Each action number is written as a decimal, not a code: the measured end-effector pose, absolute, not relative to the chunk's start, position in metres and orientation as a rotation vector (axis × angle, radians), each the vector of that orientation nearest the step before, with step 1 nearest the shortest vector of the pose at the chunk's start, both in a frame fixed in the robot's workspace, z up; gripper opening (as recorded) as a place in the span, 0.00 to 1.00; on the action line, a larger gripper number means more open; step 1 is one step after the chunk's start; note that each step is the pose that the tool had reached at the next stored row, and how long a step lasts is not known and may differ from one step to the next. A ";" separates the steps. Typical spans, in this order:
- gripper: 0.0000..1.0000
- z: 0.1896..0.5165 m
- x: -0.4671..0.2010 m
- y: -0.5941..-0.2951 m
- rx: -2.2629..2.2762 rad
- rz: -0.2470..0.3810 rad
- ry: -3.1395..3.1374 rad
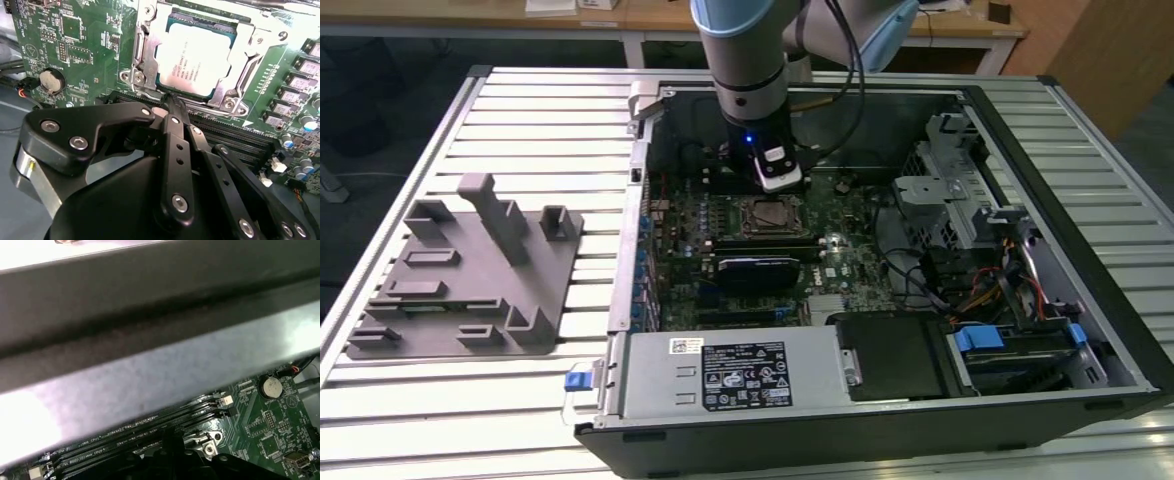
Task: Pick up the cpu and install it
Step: 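Install the first cpu locking lever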
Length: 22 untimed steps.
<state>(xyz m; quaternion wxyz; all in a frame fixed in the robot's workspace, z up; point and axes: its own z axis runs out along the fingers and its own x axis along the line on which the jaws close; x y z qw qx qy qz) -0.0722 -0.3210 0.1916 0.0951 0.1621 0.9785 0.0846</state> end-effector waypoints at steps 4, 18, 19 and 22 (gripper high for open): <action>0.11 0.191 -0.071 -0.321 0.477 0.251 2.902; 0.11 0.213 -0.070 -0.321 0.476 0.252 2.902; 0.11 0.215 -0.070 -0.321 0.476 0.252 2.902; 0.11 0.221 -0.070 -0.321 0.476 0.252 2.902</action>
